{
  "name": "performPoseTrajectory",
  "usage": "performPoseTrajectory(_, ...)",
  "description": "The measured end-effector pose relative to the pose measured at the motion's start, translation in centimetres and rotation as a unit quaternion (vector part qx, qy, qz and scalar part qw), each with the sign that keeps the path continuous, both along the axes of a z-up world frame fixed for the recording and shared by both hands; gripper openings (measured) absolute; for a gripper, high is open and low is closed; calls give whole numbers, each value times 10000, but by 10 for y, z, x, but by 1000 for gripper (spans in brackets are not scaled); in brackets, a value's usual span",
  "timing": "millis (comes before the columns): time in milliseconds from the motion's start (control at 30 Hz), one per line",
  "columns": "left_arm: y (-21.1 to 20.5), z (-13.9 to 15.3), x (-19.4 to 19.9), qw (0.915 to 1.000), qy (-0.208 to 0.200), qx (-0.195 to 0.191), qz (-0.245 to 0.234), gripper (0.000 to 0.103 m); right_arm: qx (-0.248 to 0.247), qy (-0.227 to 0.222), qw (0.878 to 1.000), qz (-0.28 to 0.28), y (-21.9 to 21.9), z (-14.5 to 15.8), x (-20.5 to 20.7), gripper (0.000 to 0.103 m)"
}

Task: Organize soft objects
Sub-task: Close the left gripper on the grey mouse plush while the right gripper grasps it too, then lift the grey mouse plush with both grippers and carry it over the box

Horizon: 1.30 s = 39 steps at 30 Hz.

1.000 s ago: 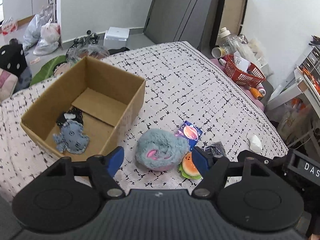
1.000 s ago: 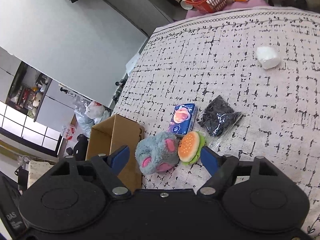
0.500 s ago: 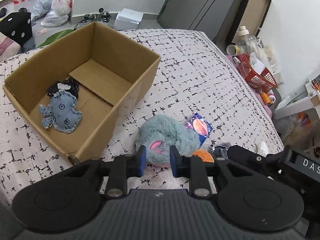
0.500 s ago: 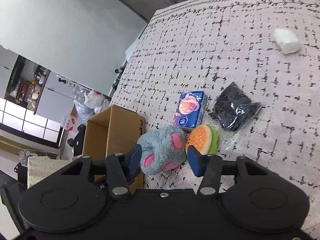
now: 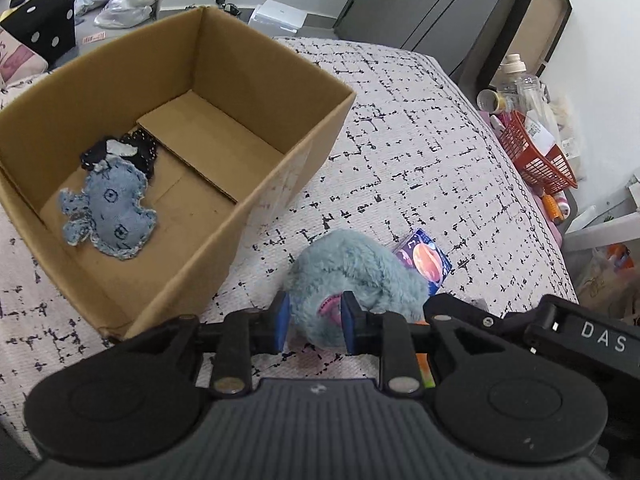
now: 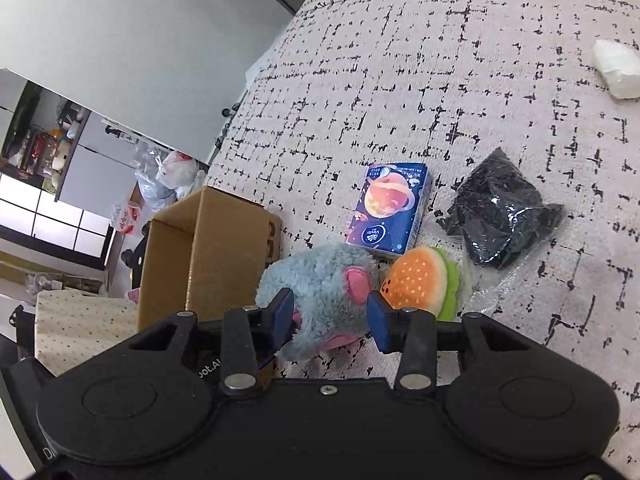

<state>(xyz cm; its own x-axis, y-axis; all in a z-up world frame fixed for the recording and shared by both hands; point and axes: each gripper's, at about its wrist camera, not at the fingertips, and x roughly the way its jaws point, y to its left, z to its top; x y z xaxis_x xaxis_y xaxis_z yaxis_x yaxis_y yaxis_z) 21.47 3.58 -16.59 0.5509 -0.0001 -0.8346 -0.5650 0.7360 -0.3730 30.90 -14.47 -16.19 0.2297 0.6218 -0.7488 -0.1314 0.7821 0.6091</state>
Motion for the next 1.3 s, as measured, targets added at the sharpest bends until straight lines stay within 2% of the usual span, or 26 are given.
performPoseTrajectory(267, 1, -15, 5, 9998, -9, -187, 103, 27, -74, 106, 9999, 35, 7, -10, 8, 42)
performPoseTrajectory(433, -1, -14, 8, 9999, -61, -147, 0, 20, -139, 152, 9997, 151, 19, -16, 11, 42)
performPoseTrajectory(600, 1, -15, 8, 9998, -53, -179, -42, 18, -283, 105, 9993, 215, 25, -20, 15, 44)
performPoseTrajectory(733, 0, -11, 8, 9998, -62, -129, -114, 17, -417, 63, 9988, 258, 27, -23, 16, 37)
performPoseTrajectory(867, -1, -7, 8, 9998, -59, -108, -165, 17, -414, -76, 9987, 275, 24, -15, 13, 32)
performPoseTrajectory(1300, -6, 36, -4, 9985, -391, 221, -320, 17, 101, -444, 9988, 152, 11, 20, -1, 31)
